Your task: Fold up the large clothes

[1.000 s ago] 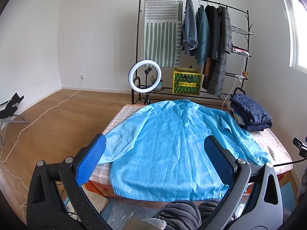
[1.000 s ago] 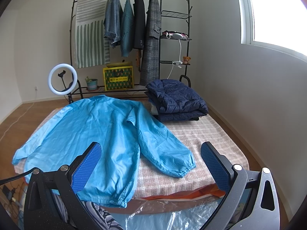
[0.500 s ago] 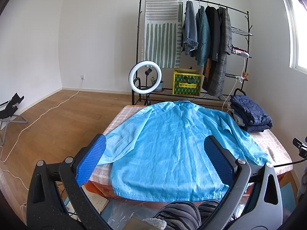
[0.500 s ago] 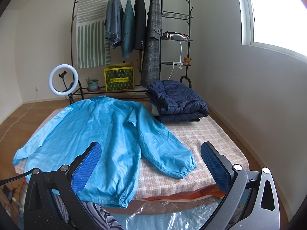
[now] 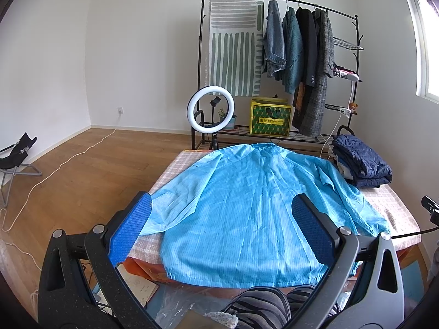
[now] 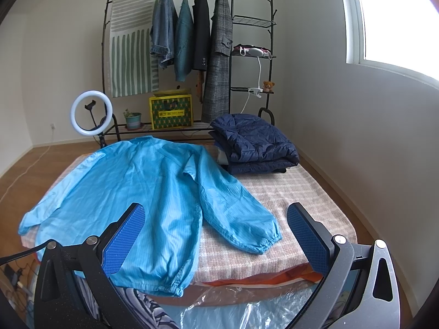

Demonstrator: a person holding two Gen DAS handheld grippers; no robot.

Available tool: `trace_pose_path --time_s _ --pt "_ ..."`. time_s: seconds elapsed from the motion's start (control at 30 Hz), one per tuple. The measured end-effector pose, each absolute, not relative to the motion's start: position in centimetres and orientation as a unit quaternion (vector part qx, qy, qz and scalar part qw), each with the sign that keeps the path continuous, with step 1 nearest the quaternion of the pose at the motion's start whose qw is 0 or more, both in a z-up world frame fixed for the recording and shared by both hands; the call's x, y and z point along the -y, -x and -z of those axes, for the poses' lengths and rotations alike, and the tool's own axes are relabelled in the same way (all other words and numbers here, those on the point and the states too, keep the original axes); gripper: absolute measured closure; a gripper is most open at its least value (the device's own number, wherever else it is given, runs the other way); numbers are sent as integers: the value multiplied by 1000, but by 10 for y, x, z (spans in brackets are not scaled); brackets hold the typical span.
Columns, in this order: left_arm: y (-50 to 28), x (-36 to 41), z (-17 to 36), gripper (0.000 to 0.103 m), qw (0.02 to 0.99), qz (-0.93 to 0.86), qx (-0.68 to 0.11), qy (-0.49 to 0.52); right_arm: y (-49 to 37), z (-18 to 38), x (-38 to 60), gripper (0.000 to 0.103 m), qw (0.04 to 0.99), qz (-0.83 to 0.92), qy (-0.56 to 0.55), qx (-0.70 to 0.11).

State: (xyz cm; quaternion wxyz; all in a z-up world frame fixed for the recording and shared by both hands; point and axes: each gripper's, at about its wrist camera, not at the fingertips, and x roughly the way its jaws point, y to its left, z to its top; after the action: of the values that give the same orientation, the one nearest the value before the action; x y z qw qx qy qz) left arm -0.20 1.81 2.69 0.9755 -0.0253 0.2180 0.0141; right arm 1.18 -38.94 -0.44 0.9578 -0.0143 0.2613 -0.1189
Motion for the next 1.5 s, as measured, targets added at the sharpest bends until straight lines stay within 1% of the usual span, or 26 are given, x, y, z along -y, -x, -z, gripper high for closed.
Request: trace_pose_path --time_s 0.6,0.87,1.03,1.2,1.3,1.4,1.43,1.5 --pt "0 -27 -10 0 974 -28 -223 28 -17 10 381 0 957 114 23 -266" --pt "-4 -55 9 0 972 -52 -225 34 -20 13 375 0 955 114 30 -270" --pt "-15 -101 35 0 966 -76 -241 48 -25 13 356 0 956 114 41 -269" --pt "-27 -173 71 1 959 -96 -248 102 -31 4 330 0 962 97 48 -251" --pt "-41 -214 94 7 950 -113 -264 119 -34 -6 313 0 968 84 51 -233" --pt "-58 -254 121 17 938 -121 -294 140 -37 -18 297 0 975 60 36 -209" --pt "-61 -263 127 19 935 -120 -299 150 -37 -22 292 0 978 53 29 -202" --pt "-69 -284 142 19 927 -113 -309 178 -39 -29 281 0 980 37 17 -194"
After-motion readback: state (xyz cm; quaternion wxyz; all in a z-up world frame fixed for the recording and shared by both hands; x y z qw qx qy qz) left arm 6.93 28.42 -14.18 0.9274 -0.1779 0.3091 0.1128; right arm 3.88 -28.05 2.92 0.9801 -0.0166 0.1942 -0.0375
